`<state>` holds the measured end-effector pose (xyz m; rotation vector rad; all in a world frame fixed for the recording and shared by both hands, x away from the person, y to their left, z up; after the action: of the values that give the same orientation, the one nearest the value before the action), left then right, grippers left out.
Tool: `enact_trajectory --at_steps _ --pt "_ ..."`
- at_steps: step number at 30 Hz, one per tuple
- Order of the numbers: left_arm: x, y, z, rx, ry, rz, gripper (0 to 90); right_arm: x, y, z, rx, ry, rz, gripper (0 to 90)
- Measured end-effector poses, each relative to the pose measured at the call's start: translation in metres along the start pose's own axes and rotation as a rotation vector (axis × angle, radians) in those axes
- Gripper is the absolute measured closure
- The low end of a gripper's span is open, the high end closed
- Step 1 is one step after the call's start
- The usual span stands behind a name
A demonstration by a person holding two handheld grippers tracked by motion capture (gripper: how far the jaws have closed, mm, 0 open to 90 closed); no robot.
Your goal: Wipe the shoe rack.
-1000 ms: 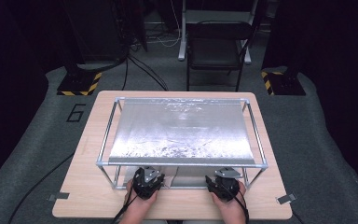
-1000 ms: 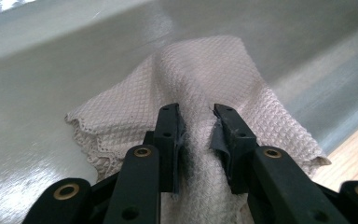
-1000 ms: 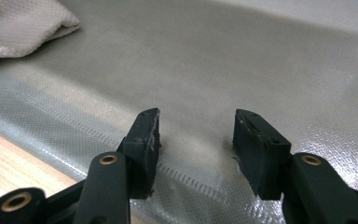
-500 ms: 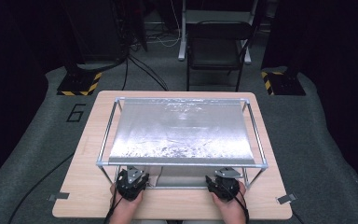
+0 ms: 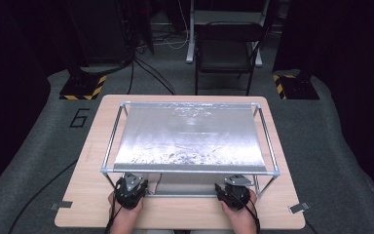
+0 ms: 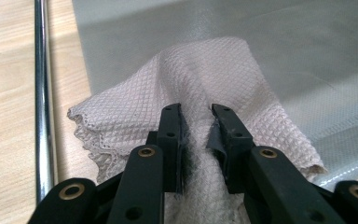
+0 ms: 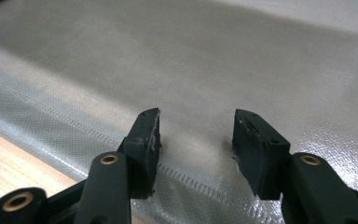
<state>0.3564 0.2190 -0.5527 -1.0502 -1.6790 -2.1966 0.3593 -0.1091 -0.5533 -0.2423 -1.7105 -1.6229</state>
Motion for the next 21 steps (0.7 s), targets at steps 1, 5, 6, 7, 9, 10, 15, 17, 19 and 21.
enact_trajectory --at_steps 1,5,6,7,9,10,15,17,19,21 --pt "0.0 0.0 0.0 0.0 0.0 0.0 74.1 0.0 0.0 0.0 0.0 0.0 0.0 51.2" --pt "-0.003 0.003 -0.008 -0.005 -0.019 -0.003 74.1 0.0 0.0 0.0 0.0 -0.001 0.0 51.1" --pt "-0.005 0.006 -0.015 -0.016 -0.037 -0.008 74.2 0.0 0.0 0.0 0.001 -0.001 0.0 51.2" --pt "-0.005 0.006 -0.015 -0.016 -0.037 -0.008 74.2 0.0 0.0 0.0 0.001 -0.001 0.0 51.2" --pt "-0.009 0.011 -0.026 -0.018 -0.059 -0.021 74.2 0.001 0.0 0.0 -0.002 -0.002 0.003 51.2" --pt "-0.012 0.016 -0.037 -0.064 -0.107 -0.016 74.1 0.0 0.0 0.001 -0.008 -0.002 0.002 51.2" --pt "-0.018 0.024 -0.064 -0.115 -0.176 -0.019 74.9 0.0 0.0 0.001 -0.009 -0.003 0.002 51.3" --pt "-0.018 0.026 -0.067 -0.133 -0.167 -0.006 75.1 0.0 0.0 0.001 -0.009 -0.003 0.002 51.3" --pt "-0.017 0.025 -0.061 -0.149 -0.177 -0.013 75.2 0.0 0.0 0.001 -0.009 -0.003 0.002 51.3" --pt "-0.016 0.022 -0.061 -0.106 -0.159 -0.025 75.2 0.0 0.0 0.001 -0.006 -0.003 0.002 51.3"
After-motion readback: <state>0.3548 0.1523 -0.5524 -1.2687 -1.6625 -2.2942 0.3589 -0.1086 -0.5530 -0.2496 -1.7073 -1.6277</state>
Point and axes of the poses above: each handheld gripper's, and its own axes: x roughly backward along the jaws, y roughly out of its top, z roughly to its left, the point moved 4 cm from there along -x, roughly forward along the jaws, and after that the axes turned 4 degrees about -x, right-handed, at the moved point
